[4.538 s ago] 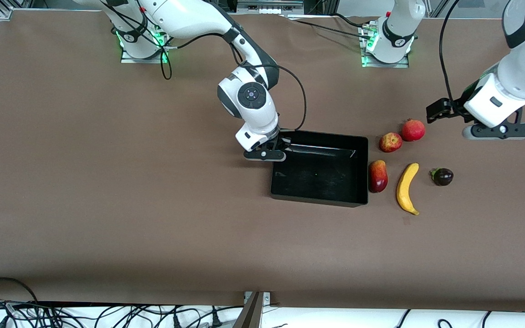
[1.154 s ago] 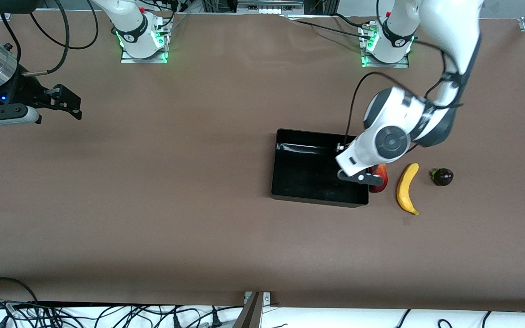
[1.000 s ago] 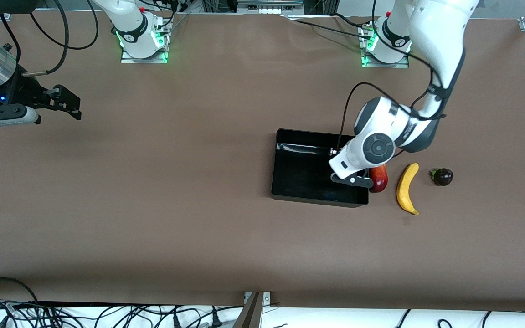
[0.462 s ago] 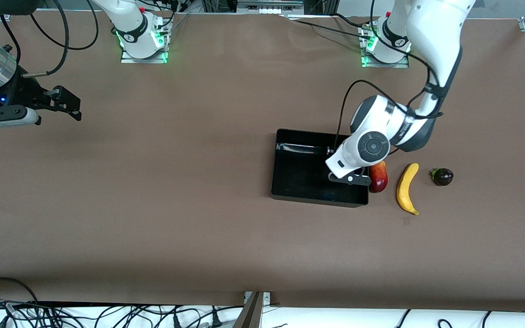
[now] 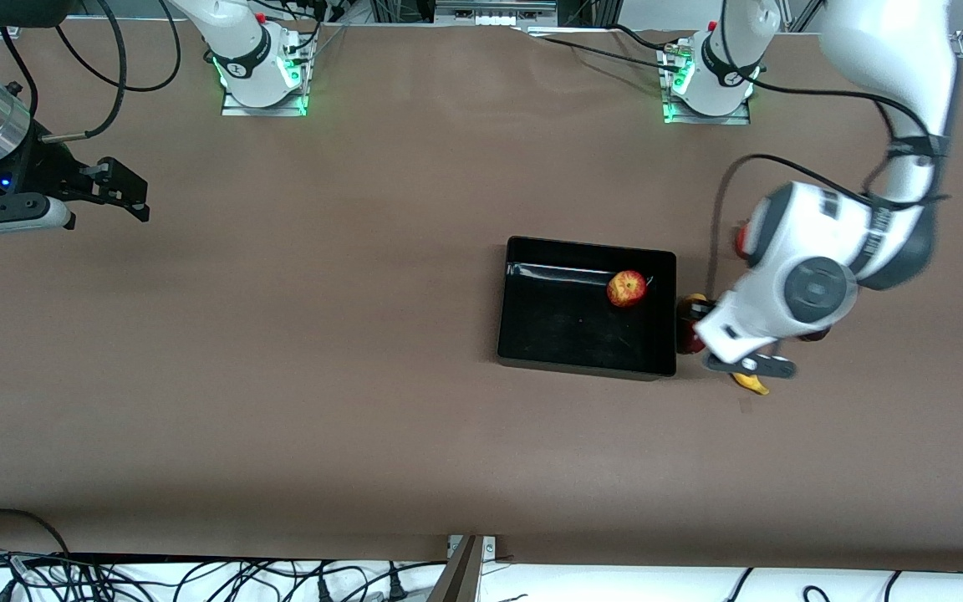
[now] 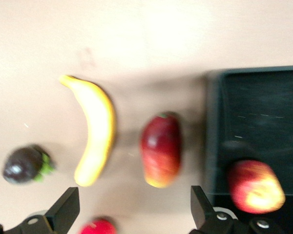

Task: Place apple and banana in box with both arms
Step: 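Move the left gripper to the yellow banana and grasp it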

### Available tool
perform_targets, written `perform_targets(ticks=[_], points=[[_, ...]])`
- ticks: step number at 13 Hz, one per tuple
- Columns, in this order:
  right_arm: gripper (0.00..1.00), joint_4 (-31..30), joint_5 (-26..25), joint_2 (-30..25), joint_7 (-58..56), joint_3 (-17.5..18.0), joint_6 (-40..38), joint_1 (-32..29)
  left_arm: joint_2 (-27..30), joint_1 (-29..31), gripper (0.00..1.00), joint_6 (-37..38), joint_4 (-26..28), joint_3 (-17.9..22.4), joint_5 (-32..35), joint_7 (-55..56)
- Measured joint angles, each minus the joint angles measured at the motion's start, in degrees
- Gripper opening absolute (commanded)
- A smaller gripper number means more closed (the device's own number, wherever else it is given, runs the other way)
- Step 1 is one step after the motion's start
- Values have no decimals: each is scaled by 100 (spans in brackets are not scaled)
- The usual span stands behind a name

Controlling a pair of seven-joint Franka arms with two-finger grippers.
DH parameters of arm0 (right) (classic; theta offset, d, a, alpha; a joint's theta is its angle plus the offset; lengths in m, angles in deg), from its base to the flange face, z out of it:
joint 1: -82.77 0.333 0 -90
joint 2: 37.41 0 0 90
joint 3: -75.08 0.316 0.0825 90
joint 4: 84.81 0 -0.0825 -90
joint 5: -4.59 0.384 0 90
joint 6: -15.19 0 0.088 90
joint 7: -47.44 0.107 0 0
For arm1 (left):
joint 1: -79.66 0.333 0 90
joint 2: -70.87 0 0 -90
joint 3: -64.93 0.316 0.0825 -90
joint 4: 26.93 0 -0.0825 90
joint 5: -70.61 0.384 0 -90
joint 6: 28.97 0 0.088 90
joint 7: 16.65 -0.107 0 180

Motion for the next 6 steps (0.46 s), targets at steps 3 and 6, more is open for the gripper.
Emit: perform_targets(ticks=[3, 6], points=[[100, 2, 0, 1, 0, 0, 0, 0, -475, 535, 100, -689, 78, -1, 1, -1019], [100, 5, 0, 3, 0, 1, 0, 0, -929, 841, 100, -1716, 461, -39, 1, -1401]])
